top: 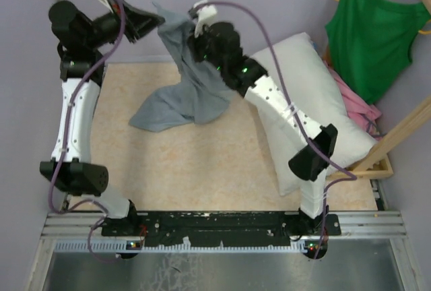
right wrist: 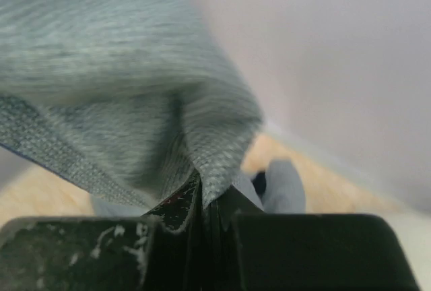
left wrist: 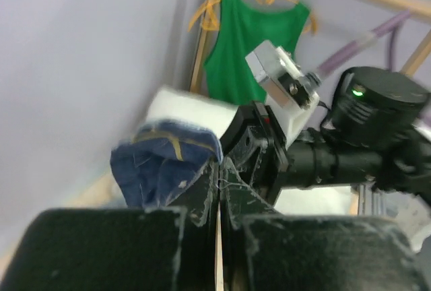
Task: Remove the pillowcase from the pillow
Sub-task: Adjust the pillowcase at the center of the board.
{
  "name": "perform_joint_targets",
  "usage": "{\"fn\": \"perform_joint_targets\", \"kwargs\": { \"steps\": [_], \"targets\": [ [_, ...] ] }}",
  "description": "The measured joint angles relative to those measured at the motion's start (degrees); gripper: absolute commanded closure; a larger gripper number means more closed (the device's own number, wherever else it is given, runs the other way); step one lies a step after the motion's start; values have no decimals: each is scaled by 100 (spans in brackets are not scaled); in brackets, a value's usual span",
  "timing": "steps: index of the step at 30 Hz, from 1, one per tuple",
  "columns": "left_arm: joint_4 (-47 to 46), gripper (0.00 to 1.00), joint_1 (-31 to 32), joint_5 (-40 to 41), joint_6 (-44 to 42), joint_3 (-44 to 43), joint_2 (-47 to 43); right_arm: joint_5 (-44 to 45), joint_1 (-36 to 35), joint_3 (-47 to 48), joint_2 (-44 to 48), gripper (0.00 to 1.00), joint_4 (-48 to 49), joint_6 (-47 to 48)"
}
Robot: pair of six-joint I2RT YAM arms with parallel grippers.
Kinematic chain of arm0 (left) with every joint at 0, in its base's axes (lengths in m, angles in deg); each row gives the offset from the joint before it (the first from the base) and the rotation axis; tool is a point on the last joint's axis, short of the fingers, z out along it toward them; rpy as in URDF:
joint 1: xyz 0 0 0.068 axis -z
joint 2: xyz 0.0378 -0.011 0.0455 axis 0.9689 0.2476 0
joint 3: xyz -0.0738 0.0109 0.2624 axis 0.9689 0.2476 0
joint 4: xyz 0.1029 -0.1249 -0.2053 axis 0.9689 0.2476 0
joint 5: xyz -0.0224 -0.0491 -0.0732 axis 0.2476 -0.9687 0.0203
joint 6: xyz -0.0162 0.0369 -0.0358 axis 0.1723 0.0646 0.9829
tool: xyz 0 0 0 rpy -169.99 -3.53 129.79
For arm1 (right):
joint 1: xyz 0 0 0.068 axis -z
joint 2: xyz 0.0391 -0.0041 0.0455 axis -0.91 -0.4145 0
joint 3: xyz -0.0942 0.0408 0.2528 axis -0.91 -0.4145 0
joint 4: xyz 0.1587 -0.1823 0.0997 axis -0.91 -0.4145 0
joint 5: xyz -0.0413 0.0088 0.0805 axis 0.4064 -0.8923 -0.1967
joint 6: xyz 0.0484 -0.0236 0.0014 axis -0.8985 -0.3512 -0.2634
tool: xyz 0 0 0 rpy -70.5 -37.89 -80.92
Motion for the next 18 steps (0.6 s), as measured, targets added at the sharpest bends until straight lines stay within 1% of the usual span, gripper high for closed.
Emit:
{"fn": "perform_joint_targets", "kwargs": {
  "steps": [1,2,3,4,6,8,9,10,11,12,13,15,16,18],
  "targets": [
    [127,100,103,195,-271,557,-343,817,-356,-693,291,37,186,201],
    [232,100,205,492,-562,1287,-769,1307,-619,-1207,461,11,315,278],
    [369,100,251,793,-787,1987,-1198,1672,-833,-1696,584,2,426,315],
    [529,100,258,1084,-942,2465,-1506,1840,-1047,-2157,660,1,544,374],
    [940,100,212,2061,-1296,3451,-2142,1781,-1375,-2997,686,1,675,428],
    [1327,100,133,2931,-1541,3967,-2492,1331,-1462,-3709,691,1,780,417],
    [1572,100,79,3432,-1668,4166,-2638,984,-1443,-4172,737,1,1032,367],
    [1729,100,28,3738,-1746,4256,-2712,748,-1399,-4507,789,1,1222,306],
    [1878,100,-39,4028,-1823,4334,-2785,407,-1318,-4946,914,1,1547,192],
    [2031,100,-125,4286,-1897,4406,-2852,-55,-1178,-5582,1147,1,2079,-31],
    [2162,100,-201,4481,-1952,4476,-2918,-315,-1045,-5978,1355,1,2380,-201],
    [2371,100,-310,4728,-2031,4581,-3027,-953,-590,-6889,1902,1,3501,-763],
    [2452,100,-348,4828,-2050,4640,-3086,-1189,-348,-7108,2096,1,3932,-1014],
    [2629,100,-369,4981,-2074,4800,-3215,-1539,149,-7036,2234,1,4509,-1484]
  ]
}}
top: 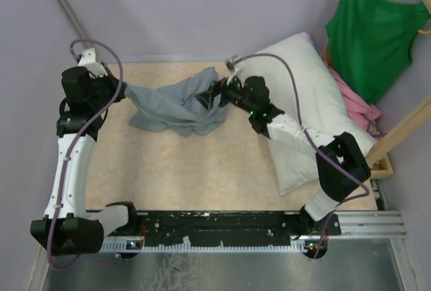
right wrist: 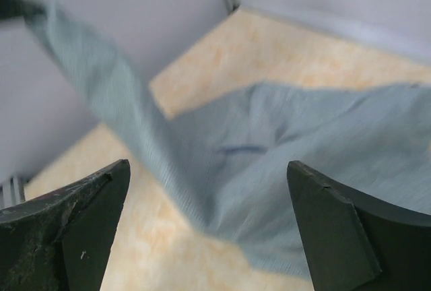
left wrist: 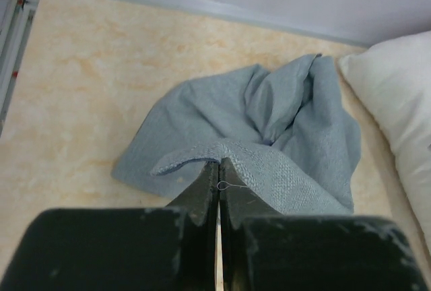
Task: Remove the pillowcase from the pillow
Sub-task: Adjust the pillowcase at the center of the board.
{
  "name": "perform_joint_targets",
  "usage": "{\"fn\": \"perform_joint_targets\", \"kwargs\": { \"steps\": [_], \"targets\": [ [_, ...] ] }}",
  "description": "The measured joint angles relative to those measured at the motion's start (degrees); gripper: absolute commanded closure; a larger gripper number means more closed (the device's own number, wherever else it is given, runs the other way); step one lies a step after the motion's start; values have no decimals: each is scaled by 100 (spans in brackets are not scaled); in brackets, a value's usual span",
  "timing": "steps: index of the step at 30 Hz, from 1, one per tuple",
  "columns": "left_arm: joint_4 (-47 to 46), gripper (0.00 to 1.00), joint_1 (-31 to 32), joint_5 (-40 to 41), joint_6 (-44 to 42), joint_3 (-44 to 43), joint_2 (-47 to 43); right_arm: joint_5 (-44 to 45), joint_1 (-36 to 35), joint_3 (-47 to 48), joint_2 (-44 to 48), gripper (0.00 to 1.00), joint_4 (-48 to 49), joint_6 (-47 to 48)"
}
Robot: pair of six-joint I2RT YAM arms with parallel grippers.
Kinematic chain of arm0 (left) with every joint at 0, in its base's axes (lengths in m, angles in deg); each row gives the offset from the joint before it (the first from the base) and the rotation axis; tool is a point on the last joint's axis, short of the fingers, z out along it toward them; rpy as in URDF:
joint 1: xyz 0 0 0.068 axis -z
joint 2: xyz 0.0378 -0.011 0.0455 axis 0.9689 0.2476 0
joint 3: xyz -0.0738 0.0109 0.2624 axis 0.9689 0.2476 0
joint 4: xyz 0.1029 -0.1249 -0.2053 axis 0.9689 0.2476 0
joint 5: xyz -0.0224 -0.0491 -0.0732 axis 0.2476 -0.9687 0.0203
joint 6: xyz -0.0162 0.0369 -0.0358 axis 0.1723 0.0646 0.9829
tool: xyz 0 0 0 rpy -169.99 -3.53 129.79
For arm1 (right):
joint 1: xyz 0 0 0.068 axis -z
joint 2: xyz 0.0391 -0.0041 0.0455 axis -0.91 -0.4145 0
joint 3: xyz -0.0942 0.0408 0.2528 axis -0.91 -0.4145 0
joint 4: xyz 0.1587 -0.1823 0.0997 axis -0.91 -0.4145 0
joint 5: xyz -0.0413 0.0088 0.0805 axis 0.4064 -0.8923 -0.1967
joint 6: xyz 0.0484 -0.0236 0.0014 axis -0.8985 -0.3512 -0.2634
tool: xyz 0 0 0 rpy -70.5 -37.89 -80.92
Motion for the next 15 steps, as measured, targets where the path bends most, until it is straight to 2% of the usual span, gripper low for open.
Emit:
{"fn": "perform_joint_targets", "kwargs": {
  "steps": [3,7,12,15],
  "targets": [
    [181,100,0,140,-17,326,-197,13,424,970,-326,1,-20,-214],
    [380,100,0,162,-17,839,-442,503,468,2826,-1443,1,-861,-256],
    [501,100,0,122,-11,1095,-490,1364,522,5657,-3705,1,-2833,-380],
    [501,100,0,70,28,1202,-522,1969,540,6760,-4848,4,-3998,-352]
  ]
}}
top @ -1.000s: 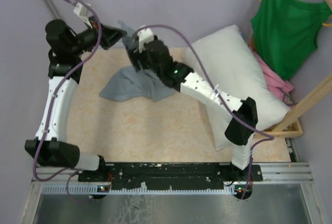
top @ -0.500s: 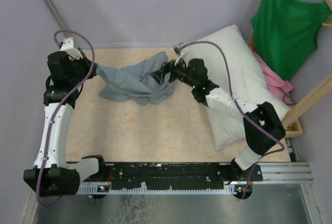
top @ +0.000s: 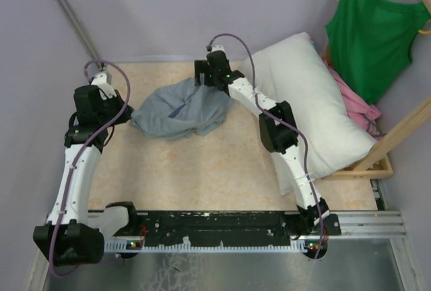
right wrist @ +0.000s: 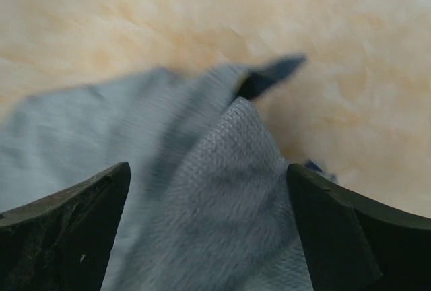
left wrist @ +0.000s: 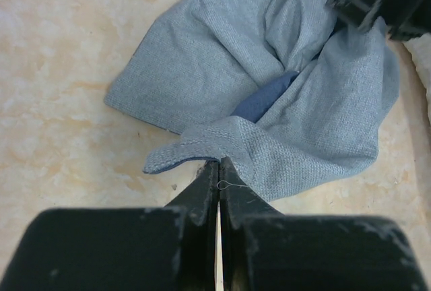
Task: Remove the pillowcase from the pillow
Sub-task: Adjust the pillowcase at the center of the board.
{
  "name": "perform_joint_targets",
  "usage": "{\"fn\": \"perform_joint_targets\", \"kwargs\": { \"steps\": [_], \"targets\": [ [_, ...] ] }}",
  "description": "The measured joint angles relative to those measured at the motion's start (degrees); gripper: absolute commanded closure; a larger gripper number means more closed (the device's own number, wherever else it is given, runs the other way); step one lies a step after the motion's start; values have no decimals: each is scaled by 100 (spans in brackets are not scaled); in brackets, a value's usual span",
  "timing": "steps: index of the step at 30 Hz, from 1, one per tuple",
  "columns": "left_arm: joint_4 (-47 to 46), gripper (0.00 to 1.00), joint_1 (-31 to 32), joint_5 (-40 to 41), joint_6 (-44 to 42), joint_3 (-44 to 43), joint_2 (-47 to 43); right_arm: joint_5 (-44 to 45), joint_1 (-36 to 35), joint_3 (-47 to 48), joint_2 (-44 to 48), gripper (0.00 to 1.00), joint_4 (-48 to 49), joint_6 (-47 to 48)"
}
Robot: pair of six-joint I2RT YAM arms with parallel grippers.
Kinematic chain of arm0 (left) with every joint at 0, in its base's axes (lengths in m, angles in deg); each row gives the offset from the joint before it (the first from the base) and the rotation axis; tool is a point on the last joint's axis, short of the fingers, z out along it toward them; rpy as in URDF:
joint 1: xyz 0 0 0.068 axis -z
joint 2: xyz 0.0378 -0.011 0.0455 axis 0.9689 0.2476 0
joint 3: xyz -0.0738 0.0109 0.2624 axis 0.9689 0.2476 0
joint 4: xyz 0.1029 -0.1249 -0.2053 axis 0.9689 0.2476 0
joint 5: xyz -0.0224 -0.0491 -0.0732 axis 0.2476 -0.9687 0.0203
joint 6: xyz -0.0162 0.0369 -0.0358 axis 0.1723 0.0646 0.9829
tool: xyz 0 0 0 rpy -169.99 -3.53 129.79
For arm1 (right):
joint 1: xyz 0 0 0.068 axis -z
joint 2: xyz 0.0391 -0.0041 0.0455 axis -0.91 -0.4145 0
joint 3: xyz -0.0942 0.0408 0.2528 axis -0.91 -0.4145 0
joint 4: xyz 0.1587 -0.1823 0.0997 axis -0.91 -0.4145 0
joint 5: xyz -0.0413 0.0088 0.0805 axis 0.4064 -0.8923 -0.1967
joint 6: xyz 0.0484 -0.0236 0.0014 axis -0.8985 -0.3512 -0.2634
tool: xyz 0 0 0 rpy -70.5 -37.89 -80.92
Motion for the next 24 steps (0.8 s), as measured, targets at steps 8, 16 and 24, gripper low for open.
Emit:
{"fn": "perform_joint_targets", "kwargs": {
  "steps": [8,16,24],
  "targets": [
    [-74,100,0,-98,162,457,35,619,-26,-201,-442,88,-1392,46],
    [-348,100,0,98,81,-1746,1491,588,-26,-1290,1150,94,-925,48],
    [-863,100,-111,533,-221,-1904,798,780,-76,-7897,6535,10,3858,-118]
  ]
}}
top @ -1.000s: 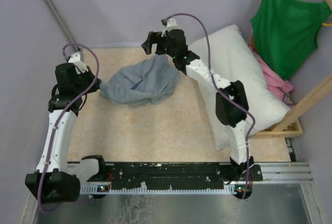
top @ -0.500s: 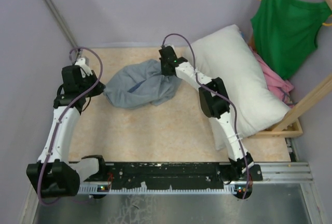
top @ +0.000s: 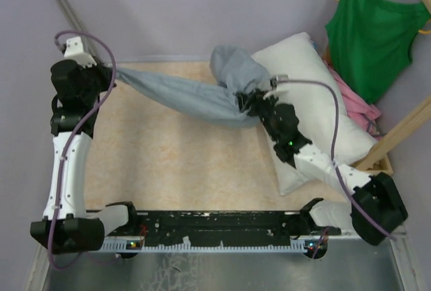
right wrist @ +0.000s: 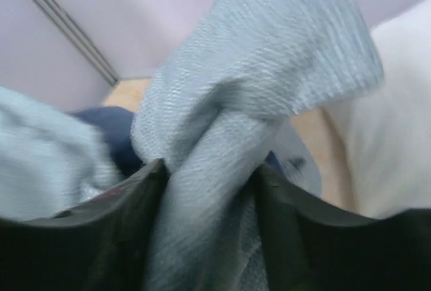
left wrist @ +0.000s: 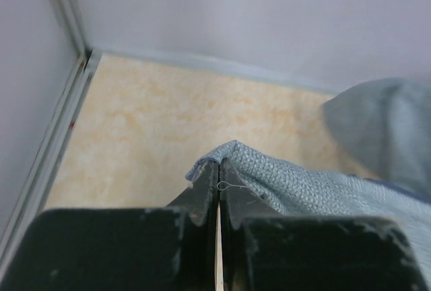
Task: Remove the pillowcase from the pillow
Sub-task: Adjust the pillowcase at the center of the board.
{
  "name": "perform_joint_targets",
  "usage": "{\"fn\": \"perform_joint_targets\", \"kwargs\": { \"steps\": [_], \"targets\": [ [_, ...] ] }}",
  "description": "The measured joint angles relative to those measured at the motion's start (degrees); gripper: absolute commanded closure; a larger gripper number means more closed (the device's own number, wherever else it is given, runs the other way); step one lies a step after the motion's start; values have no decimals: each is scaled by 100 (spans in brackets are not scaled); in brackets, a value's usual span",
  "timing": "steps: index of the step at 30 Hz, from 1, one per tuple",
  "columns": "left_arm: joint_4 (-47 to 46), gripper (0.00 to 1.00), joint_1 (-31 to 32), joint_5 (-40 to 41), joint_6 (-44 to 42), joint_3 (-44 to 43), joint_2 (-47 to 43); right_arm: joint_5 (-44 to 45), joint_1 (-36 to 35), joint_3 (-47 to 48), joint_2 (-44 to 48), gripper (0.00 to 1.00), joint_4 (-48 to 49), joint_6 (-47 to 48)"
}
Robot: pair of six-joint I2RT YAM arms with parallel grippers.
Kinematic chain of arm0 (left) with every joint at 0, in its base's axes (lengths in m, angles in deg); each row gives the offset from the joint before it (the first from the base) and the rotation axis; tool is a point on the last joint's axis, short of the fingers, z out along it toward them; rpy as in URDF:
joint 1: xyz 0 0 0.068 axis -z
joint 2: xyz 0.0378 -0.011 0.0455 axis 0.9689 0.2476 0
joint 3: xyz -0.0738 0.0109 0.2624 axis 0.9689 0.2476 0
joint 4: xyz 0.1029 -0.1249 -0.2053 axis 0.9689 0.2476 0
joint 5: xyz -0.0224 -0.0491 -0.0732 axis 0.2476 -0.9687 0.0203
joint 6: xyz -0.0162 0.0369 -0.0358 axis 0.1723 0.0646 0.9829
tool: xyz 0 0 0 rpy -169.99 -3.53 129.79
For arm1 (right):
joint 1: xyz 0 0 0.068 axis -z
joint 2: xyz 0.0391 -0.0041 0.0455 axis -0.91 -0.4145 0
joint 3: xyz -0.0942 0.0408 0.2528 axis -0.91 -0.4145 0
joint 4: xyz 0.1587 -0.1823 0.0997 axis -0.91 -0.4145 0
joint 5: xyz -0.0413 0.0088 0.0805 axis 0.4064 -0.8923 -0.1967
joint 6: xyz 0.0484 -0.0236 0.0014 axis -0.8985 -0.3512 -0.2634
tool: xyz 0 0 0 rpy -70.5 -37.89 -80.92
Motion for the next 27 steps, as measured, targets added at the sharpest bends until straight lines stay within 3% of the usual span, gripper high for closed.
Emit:
{"fn": "perform_joint_targets", "kwargs": {
  "steps": [1,3,8,17,22,27],
  "targets": [
    [-31,100,-39,63,-11,269,-188,122,-44,-669,367,1,520,7],
    [-11,100,-160,142,-13,802,-463,337,-212,-1714,730,1,1032,70],
    [310,100,-400,236,2,1694,-382,387,-393,-2667,682,1,546,186],
    [531,100,-492,398,74,1731,-142,-173,212,-1869,1176,1,494,428],
    [531,100,-516,361,162,1731,-140,-1296,223,-586,826,9,-446,942],
    [544,100,-516,232,267,1731,-140,-2498,223,-581,748,15,-1167,970]
  ]
}}
